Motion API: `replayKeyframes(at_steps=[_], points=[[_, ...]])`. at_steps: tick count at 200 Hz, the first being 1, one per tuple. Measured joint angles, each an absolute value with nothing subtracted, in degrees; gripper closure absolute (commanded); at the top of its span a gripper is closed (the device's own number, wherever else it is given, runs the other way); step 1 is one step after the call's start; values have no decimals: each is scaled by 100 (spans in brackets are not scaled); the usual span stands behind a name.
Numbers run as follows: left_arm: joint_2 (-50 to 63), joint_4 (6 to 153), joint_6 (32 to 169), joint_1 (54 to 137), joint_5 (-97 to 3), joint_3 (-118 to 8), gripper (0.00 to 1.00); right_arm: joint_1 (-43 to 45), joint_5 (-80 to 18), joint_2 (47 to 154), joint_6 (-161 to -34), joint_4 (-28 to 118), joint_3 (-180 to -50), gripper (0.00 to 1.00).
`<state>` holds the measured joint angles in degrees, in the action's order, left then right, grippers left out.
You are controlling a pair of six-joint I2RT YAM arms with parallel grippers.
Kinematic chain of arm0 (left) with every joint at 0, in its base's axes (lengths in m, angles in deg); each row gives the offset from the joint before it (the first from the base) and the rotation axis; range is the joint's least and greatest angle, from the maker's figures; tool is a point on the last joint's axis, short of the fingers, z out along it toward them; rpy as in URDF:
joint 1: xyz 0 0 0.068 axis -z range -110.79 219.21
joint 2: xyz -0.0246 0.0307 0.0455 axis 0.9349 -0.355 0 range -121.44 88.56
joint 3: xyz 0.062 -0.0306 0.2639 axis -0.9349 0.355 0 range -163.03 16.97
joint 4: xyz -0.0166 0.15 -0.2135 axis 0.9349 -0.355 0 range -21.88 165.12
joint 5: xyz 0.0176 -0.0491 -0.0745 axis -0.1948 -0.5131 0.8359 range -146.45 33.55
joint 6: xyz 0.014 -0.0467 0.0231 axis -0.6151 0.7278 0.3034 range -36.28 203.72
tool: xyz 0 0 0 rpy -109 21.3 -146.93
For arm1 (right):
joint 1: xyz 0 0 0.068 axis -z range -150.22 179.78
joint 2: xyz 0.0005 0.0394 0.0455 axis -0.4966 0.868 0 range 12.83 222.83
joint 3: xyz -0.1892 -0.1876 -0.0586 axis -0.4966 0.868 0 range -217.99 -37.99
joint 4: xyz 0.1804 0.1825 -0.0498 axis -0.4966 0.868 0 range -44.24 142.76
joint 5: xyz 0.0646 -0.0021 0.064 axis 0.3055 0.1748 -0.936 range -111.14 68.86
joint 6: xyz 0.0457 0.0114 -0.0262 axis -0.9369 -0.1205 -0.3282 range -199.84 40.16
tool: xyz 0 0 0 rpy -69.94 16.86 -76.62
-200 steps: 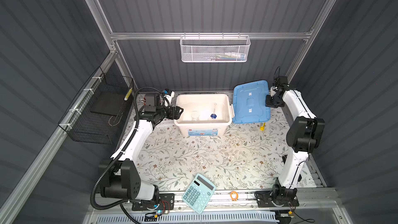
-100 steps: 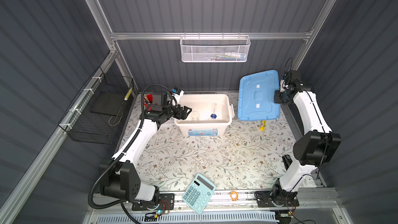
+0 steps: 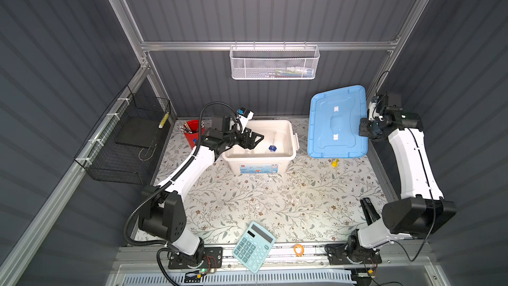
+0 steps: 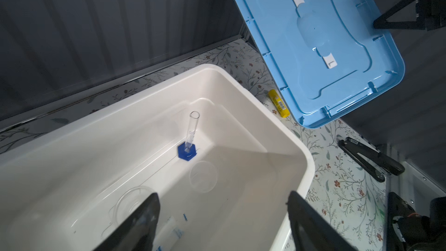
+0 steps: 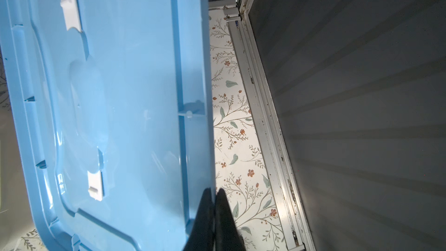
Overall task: Organize the chemistry lab equipment
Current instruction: 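Lift the lid's edge with right gripper while left gripper reaches toward the lid, then close left gripper on the raised lid's opposite edge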
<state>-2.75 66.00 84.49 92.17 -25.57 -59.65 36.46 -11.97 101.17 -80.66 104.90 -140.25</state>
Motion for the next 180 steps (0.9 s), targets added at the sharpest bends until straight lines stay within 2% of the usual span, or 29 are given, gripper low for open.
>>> replayKeyframes(at_steps=[92, 180], points=[[-1691, 8001, 9335, 10148, -1980, -7049, 16, 3503, -1519, 9572, -7979, 10809, -14025, 100], [-2806, 8602, 10060, 10498, -1611, -7816, 16, 3239, -1814, 9478, -7961, 10927, -14025, 100]])
